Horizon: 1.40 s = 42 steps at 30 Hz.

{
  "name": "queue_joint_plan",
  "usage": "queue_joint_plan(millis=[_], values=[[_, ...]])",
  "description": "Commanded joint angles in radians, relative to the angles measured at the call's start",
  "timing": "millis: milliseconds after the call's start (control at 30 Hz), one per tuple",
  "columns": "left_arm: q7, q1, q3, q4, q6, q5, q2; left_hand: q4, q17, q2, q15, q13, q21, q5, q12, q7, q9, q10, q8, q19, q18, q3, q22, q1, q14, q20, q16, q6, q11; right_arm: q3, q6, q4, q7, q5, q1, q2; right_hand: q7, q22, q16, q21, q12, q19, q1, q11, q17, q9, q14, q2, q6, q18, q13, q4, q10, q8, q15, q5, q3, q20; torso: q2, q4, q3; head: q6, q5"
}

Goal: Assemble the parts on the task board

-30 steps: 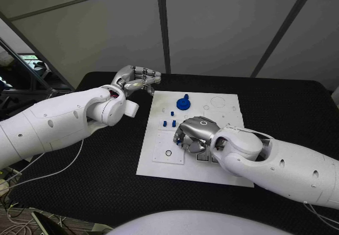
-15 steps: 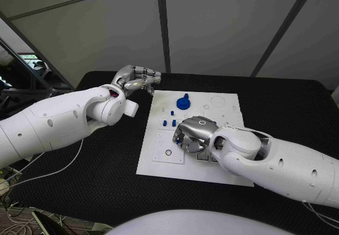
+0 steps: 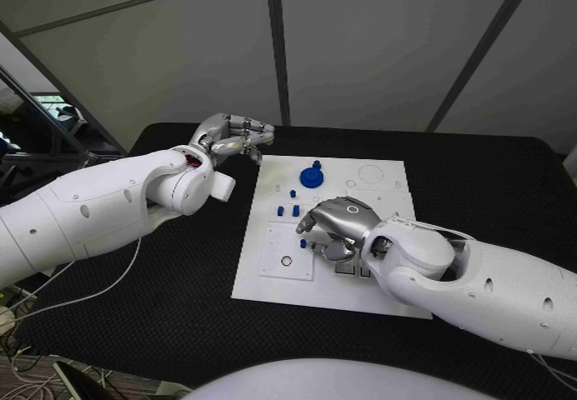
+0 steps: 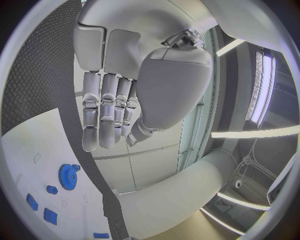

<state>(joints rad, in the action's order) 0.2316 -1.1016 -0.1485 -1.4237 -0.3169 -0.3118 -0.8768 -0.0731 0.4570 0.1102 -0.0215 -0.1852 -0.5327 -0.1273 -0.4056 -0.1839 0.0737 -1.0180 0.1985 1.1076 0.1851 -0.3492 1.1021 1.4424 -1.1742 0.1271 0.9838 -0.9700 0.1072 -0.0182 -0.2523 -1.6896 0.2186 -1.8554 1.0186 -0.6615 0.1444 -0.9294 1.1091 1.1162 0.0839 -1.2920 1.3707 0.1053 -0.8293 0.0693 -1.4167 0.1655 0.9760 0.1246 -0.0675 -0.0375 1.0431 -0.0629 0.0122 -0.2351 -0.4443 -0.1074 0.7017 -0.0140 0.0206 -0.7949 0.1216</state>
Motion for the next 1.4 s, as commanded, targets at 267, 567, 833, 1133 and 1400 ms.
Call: queue_joint_plan(millis=[267,567,833,1133,1400], values=[[-0.007,-0.002,-0.001,-0.001,0.021,0.003,-0.002,-0.002,-0.001,-0.004,-0.006,-0.002,0.005,-0.005,-0.007,0.0,-0.001,0.006,-0.004,0.007,-0.003,-0.005,-0.002,-0.004,0.003,0.0,-0.005,0.006,0.0,-0.017,-0.102,-0.103,0.033,-0.002,0.009,-0.109,-0.002,-0.054,0.035,0.046,0.032,-0.034,-0.008,-0.011,-0.034,0.008,-0.028,0.003,0.031,-0.005,-0.004,-0.012,0.024,-0.015,-0.009,-0.009,0.009,0.002,-0.002,0.0017,-0.0009,0.011,-0.009],[-0.006,-0.002,0.0,-0.009,0.027,0.003,-0.009,-0.002,-0.001,-0.005,-0.006,-0.002,0.005,-0.005,-0.007,0.0,-0.001,0.006,-0.003,0.007,-0.003,-0.005,-0.002,-0.004,0.003,0.0,-0.005,0.006,0.0,-0.09,0.005,-0.081,0.048,0.09,0.047,-0.194,-0.011,-0.023,0.011,0.023,0.032,-0.012,-0.017,-0.003,0.005,0.001,-0.011,0.022,0.0,0.001,0.001,-0.029,-0.033,0.001,-0.001,0.008,0.072,-0.002,-0.005,0.0047,-0.0025,0.036,-0.036],[-0.004,-0.002,0.003,-0.023,0.03,0.003,-0.015,-0.003,-0.001,-0.005,-0.006,-0.002,0.006,-0.005,-0.007,0.0,-0.001,0.006,-0.003,0.007,-0.003,-0.005,-0.002,-0.005,0.003,0.0,-0.005,0.006,0.001,-0.1,0.051,-0.035,0.052,0.078,0.058,-0.214,-0.037,0.01,-0.007,-0.003,0.058,0.012,0.022,0.006,0.042,0.0,0.01,0.011,-0.046,0.007,0.0,-0.058,-0.092,-0.001,0.007,0.011,0.182,-0.011,-0.004,0.0043,-0.0006,0.044,-0.045],[-0.002,-0.002,0.004,-0.013,0.033,0.003,-0.013,-0.003,-0.001,-0.005,-0.006,-0.002,0.006,-0.005,-0.007,0.0,-0.001,0.006,-0.003,0.007,-0.003,-0.005,-0.002,-0.005,0.003,0.0,-0.005,0.006,0.001,-0.1,0.14,-0.015,0.046,0.079,0.059,-0.198,-0.039,0.008,-0.002,-0.001,0.08,0.011,0.037,0.006,0.043,0.003,0.01,0.001,-0.043,0.007,-0.001,-0.077,-0.099,-0.005,0.007,0.012,0.212,-0.012,-0.002,0.0058,-0.0008,0.044,-0.047],[-0.003,-0.002,0.004,-0.003,0.035,0.003,-0.011,-0.003,-0.001,-0.005,-0.006,-0.002,0.006,-0.005,-0.007,0.0,-0.001,0.006,-0.003,0.007,-0.003,-0.005,-0.002,-0.005,0.003,0.0,-0.005,0.006,0.001,-0.099,0.181,-0.008,0.053,0.083,0.058,-0.184,-0.033,-0.014,0.014,0.017,0.118,-0.004,0.059,-0.004,0.026,0.006,-0.003,-0.021,-0.026,0.003,-0.005,-0.086,-0.066,-0.008,0.001,0.003,0.214,-0.008,-0.003,0.0037,-0.002,0.041,-0.051]])
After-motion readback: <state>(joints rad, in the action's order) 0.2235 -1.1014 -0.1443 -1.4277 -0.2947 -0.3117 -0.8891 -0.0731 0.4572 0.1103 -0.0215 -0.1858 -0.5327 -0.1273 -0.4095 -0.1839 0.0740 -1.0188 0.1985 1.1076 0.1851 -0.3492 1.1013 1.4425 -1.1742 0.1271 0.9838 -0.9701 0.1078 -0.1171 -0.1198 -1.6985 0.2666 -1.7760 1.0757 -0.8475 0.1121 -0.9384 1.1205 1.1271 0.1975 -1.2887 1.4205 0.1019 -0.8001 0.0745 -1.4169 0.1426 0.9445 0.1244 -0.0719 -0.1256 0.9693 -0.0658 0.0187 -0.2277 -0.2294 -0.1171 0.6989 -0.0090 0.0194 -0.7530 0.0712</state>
